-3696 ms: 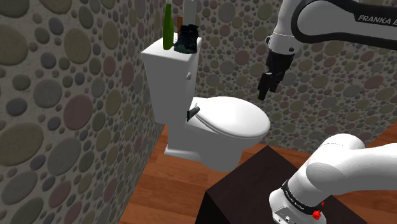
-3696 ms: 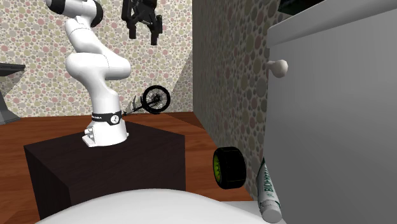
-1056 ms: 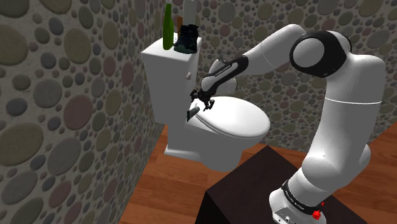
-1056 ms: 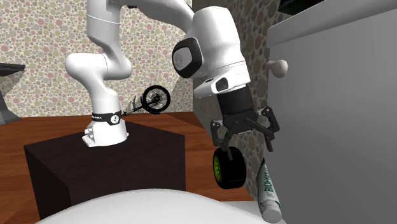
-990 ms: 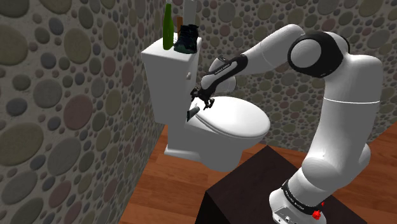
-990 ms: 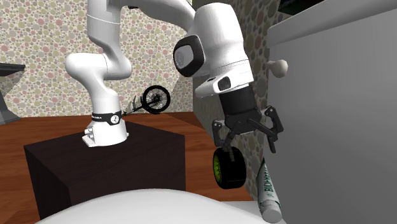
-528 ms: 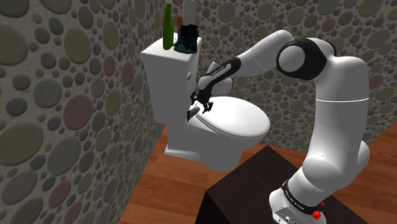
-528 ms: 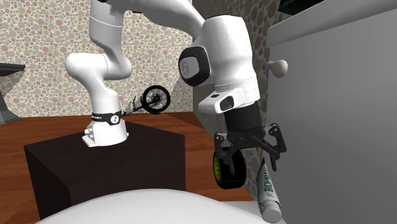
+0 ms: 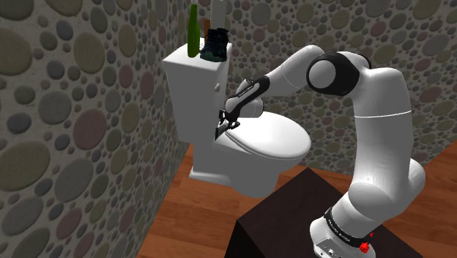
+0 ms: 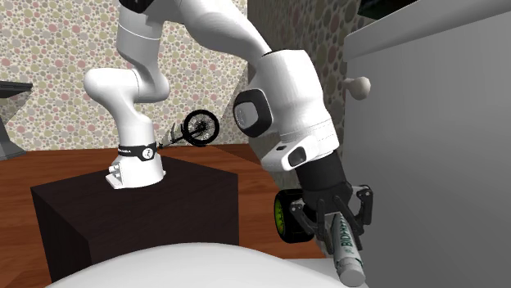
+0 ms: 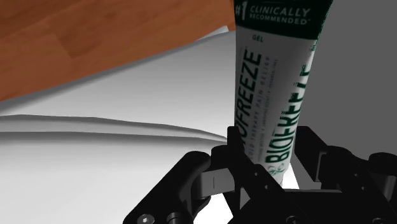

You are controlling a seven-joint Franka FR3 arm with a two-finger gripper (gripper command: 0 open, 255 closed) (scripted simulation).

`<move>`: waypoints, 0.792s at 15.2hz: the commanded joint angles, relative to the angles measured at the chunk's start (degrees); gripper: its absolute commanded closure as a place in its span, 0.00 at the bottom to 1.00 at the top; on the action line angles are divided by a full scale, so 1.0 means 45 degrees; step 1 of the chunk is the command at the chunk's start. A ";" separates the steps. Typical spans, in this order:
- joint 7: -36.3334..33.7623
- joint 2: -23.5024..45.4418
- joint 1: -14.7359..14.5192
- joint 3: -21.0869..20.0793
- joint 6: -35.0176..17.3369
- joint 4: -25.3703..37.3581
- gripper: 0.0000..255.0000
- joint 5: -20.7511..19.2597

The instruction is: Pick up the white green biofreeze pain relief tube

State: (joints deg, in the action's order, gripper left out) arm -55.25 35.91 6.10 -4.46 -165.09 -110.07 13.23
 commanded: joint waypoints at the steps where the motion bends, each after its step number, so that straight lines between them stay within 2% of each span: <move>1: 0.0013 0.0101 -0.0001 -0.0023 -0.0034 0.0026 1.00 0.0004; 6: -0.0040 0.0033 -0.0067 -0.0015 -0.0140 -0.0131 1.00 0.0010; 12: -0.0228 -0.0821 -0.0171 0.0135 0.0538 -0.0307 1.00 -0.0081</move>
State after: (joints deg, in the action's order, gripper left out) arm -56.17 32.83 5.37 -3.93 -163.10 -111.27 12.91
